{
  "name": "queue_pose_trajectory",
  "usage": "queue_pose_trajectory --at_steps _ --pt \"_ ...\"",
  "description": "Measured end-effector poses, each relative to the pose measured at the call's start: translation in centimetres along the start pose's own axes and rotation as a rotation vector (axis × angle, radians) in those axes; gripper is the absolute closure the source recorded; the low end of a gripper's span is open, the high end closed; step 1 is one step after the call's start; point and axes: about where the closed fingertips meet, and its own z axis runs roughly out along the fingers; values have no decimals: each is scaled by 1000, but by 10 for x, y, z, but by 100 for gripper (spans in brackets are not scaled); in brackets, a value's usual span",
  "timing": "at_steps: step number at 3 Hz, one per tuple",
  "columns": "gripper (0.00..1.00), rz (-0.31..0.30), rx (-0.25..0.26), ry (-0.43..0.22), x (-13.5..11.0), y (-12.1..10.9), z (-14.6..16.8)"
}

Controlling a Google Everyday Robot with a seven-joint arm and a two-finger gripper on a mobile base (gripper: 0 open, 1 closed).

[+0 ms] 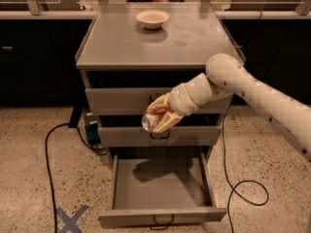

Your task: Pick coke can from bottom drawer and place on counter

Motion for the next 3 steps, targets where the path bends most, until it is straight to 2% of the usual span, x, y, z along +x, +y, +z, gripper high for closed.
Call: queue_pose_trajectory --at_steps 1,2,3 --pt "100 -109 3 -78 -55 -24 -35" --pt "100 -202 16 -128 -98 -56 -70" --pt "100 -248 20 -148 -120 -90 -92"
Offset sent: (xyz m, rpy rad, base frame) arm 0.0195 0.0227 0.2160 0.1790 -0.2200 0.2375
